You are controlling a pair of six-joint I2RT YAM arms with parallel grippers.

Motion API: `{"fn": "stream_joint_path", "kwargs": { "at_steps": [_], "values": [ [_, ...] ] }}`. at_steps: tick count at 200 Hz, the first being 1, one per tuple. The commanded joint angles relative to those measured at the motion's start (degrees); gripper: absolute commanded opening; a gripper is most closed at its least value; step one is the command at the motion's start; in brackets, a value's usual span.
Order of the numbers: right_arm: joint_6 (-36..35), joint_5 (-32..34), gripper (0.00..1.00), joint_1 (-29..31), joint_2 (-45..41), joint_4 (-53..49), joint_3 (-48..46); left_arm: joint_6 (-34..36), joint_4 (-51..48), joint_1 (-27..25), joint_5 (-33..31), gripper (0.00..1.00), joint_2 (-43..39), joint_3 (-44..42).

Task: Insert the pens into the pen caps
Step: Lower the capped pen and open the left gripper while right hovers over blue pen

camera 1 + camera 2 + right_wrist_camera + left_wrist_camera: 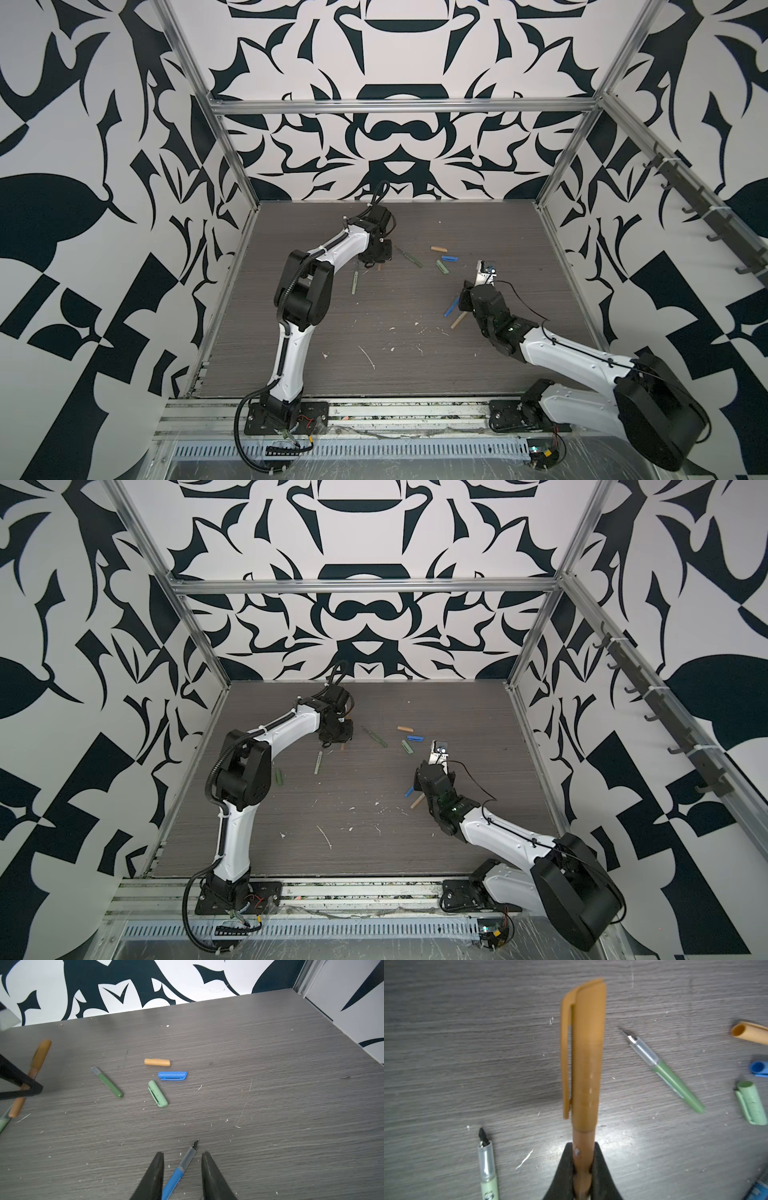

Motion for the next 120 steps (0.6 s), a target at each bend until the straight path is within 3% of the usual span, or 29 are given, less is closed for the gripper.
{"fn": "stream_joint_path", "kwargs": {
  "at_steps": [1,44,120],
  "values": [
    [1.3,3.4,0.33,-0.1,0.5,2.8,1.0,-1.2,-4.4,1.2,-0.5,0.0,2.4,2.6],
    [1.7,2.2,0.33,-0.1,1.2,2.8,1.3,0.0,-7.3,1.5,-0.2,0.0,6.9,5.8],
    [2.1,1.6,0.33,-0.1,-0.6,2.2,0.9,-0.2,-10.1,1.6,0.5,0.23,7.6,9.1]
  ]
}}
